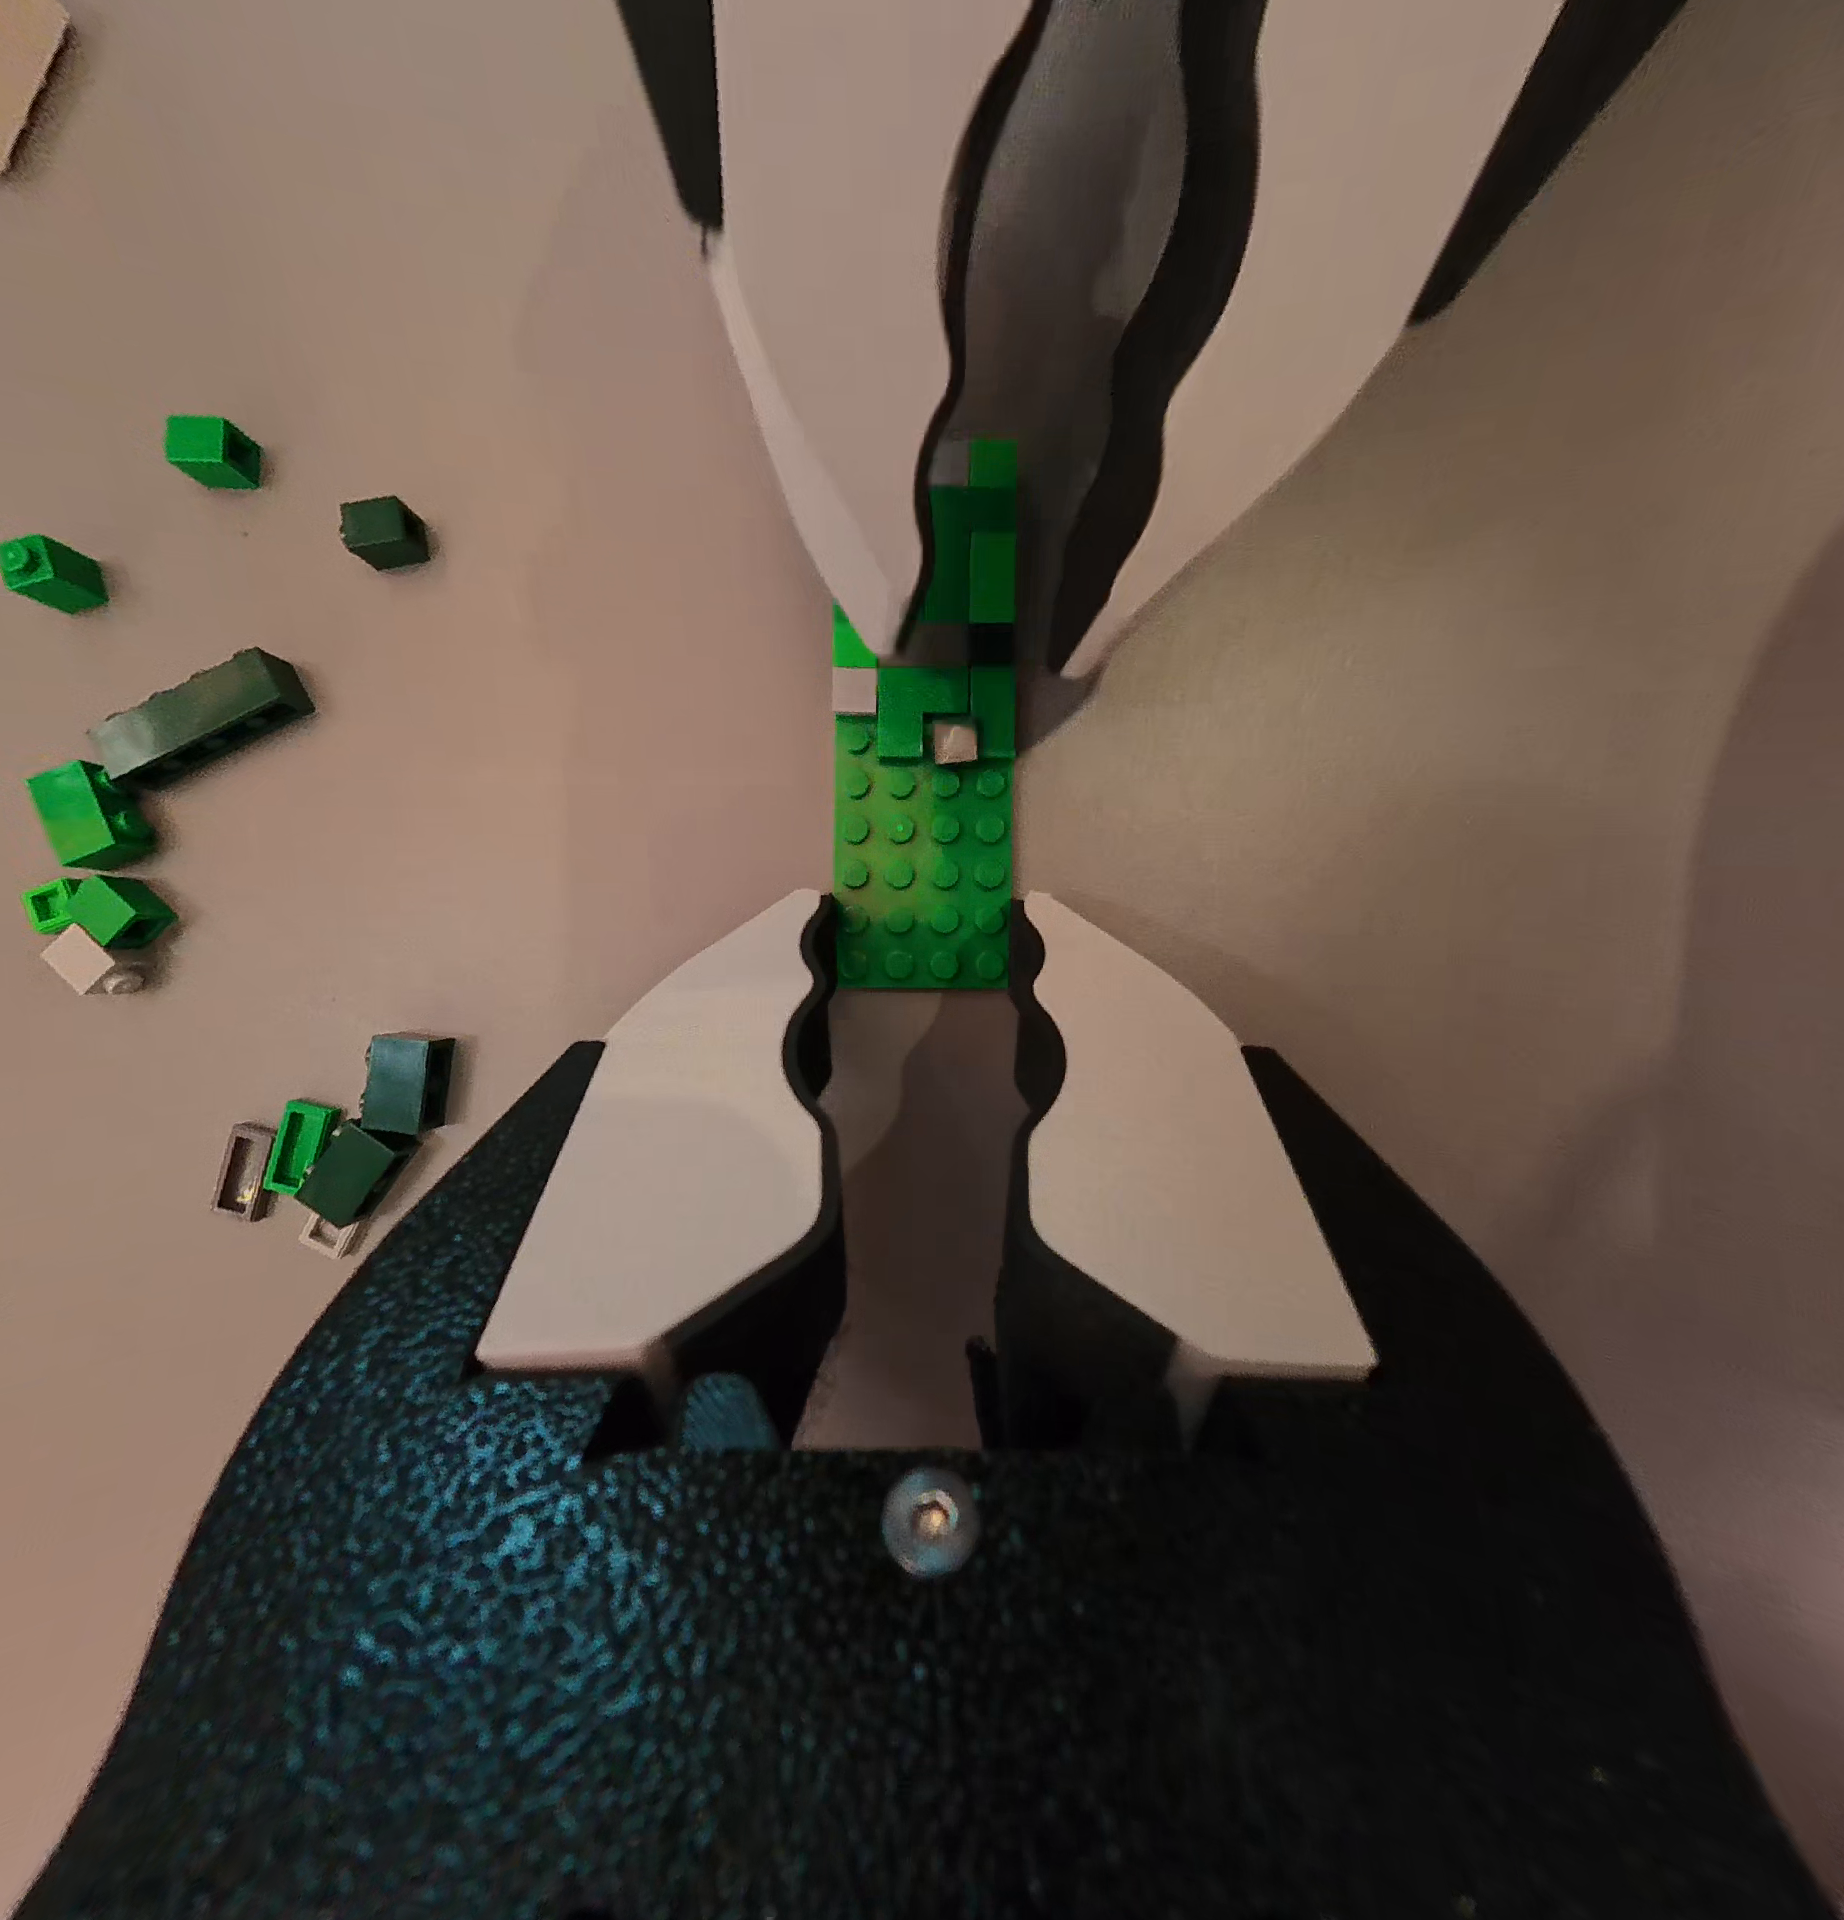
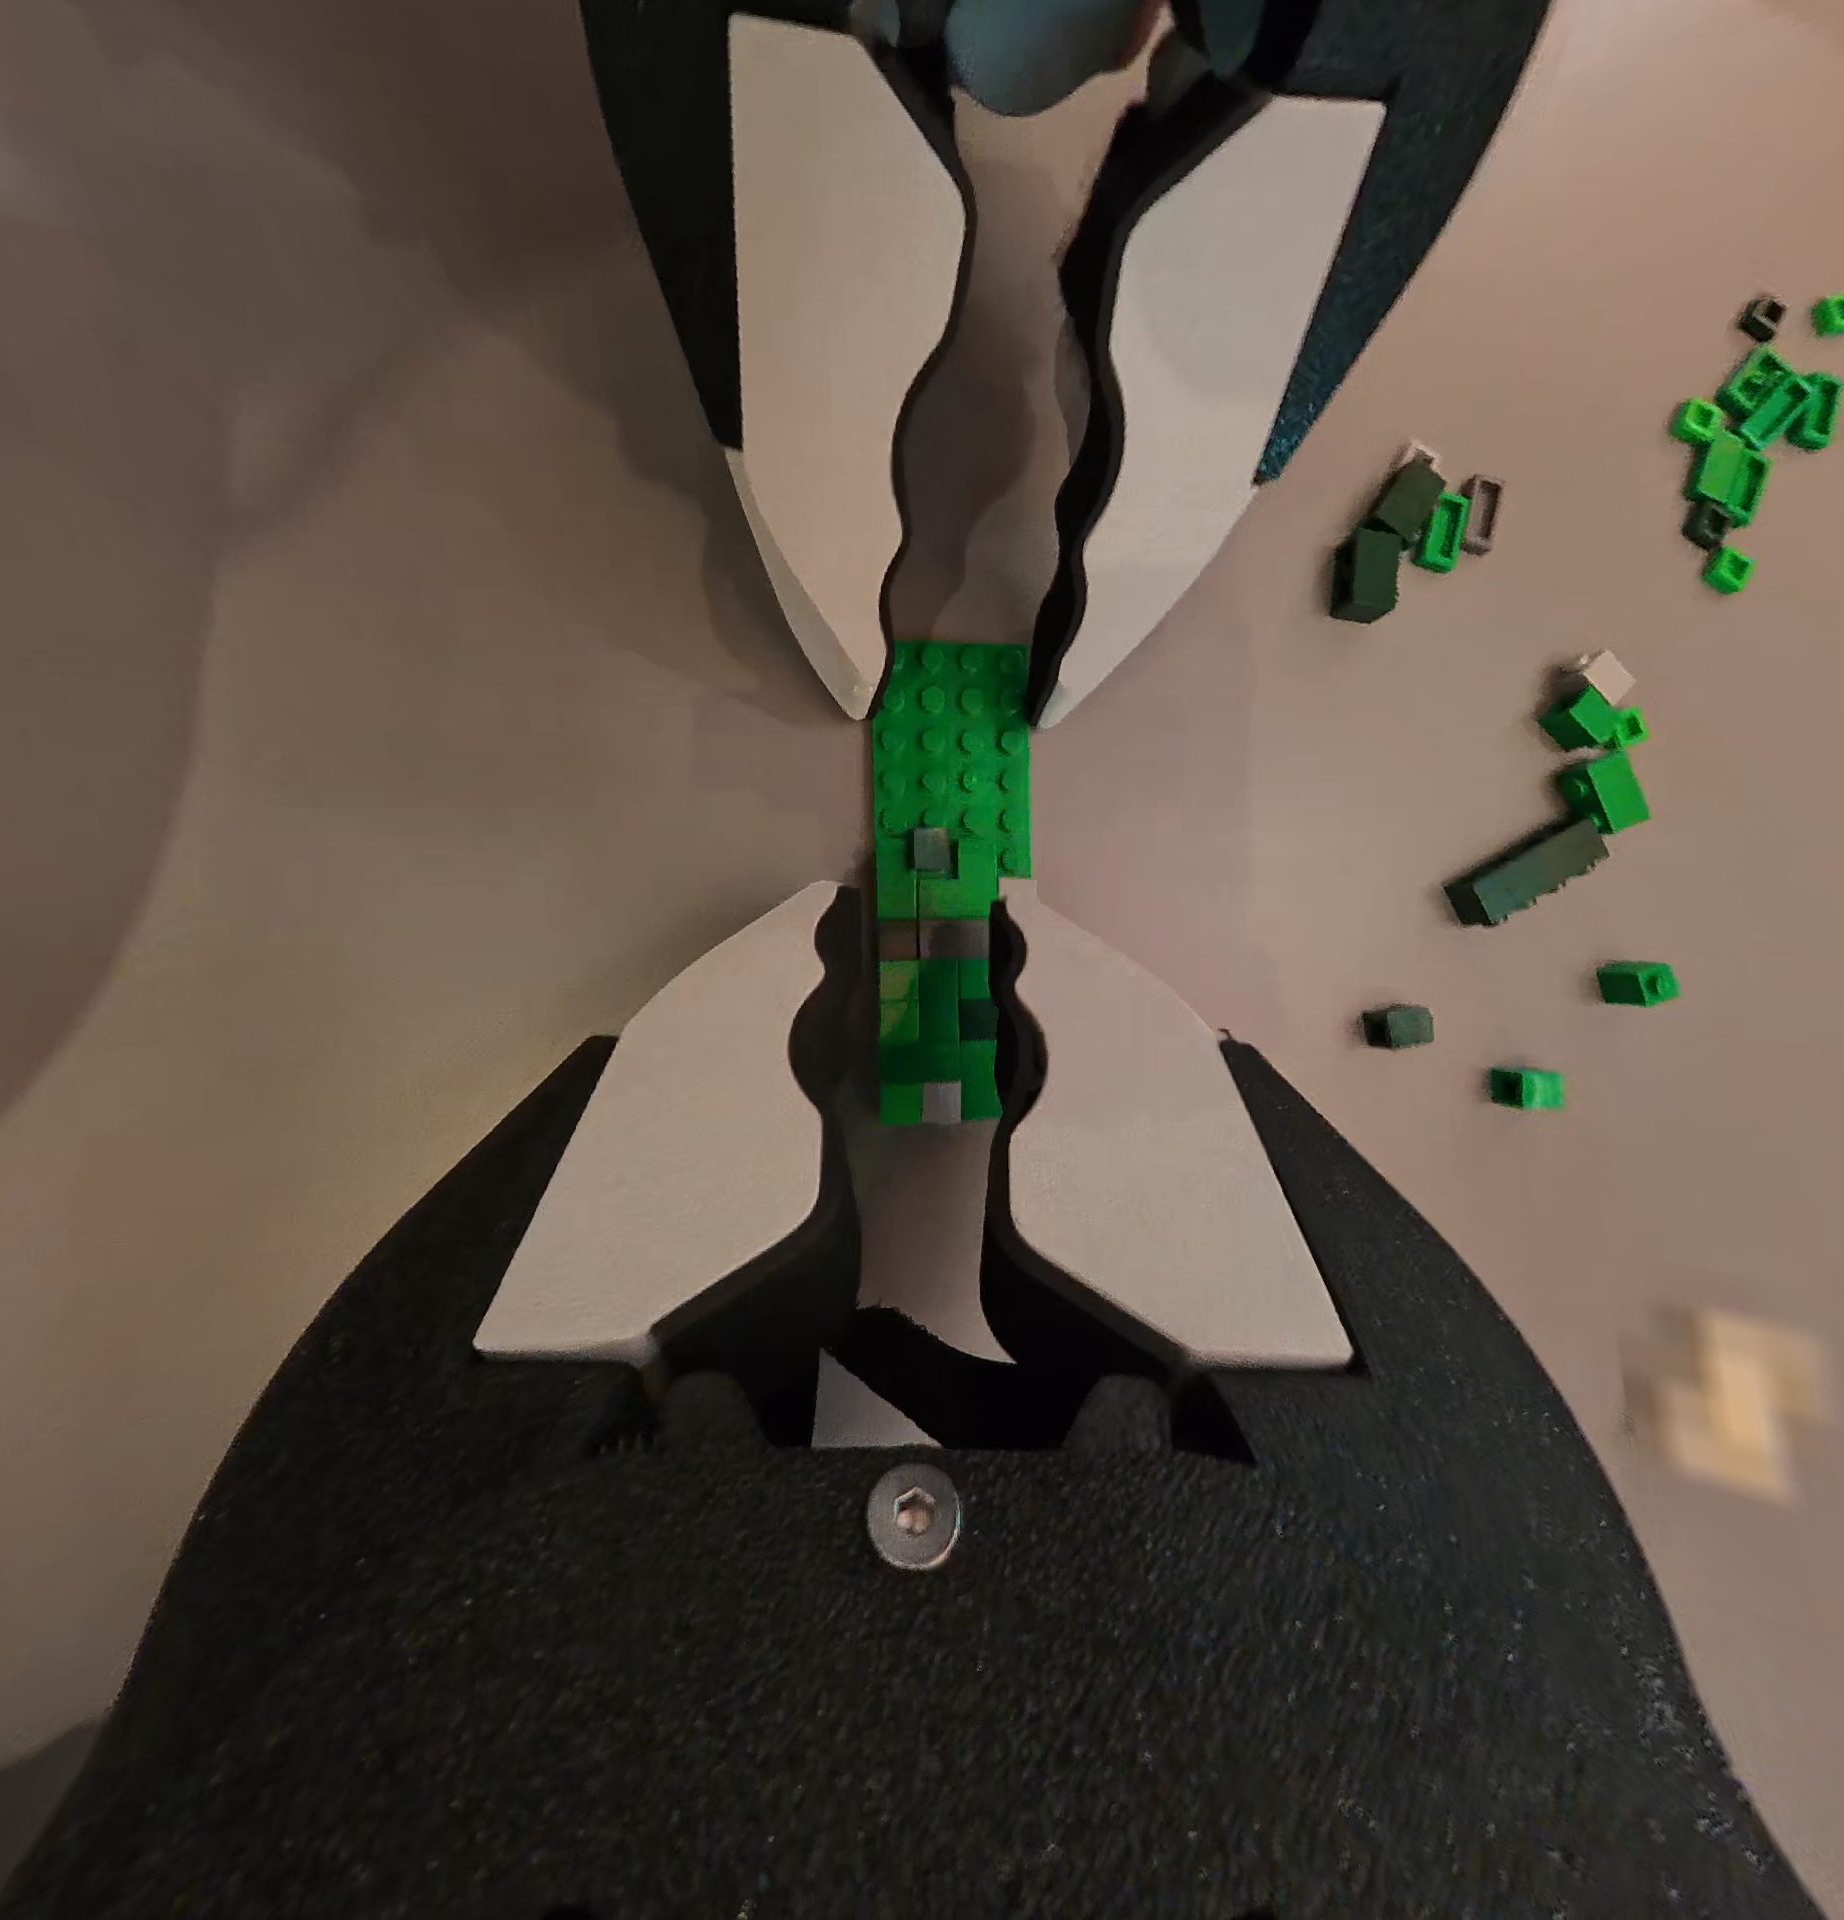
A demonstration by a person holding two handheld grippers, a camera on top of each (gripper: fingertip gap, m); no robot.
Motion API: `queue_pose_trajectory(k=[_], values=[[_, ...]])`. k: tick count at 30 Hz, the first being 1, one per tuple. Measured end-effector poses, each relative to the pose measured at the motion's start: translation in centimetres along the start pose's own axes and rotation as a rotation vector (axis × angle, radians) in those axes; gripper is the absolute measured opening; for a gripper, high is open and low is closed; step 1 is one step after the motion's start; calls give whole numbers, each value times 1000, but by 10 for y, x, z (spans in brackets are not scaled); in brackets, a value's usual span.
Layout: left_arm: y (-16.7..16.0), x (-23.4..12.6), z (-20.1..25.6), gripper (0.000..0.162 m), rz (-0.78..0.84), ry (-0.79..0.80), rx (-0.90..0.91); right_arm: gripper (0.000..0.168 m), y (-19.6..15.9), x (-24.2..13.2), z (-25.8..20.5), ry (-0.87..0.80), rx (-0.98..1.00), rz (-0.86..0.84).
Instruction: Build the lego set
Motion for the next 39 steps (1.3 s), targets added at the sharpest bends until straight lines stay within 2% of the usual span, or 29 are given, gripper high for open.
queue_pose_trajectory(k=[9, 23, 28, 33, 39], values=[[0, 0, 0, 31, 4, 11, -20, 27, -17, -15, -6, -73, 66, 177], [-1, 0, 0, 31, 40, 31, -63, 43, -29, -16, -8, -164, 64, 262], [-2, 0, 1, 31, 55, 37, -61, 55, -42, -21, 1, -85, 232, 321], [-3, 0, 1, 31, 66, 46, -61, 54, -49, -30, 6, -86, 333, 382], [-7, -2, 6, 31, 77, 61, -54, 47, -65, -38, 20, 34, 768, 437]])
Point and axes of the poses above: each gripper's, where its closed fingertips meet, x out along the fingers, y out of its top, z = x × y across the jaws, the point moved 6 cm from there along -x, back along the fingers, and after that the axes turned 8 degrees about x, right-handed, at the moved point
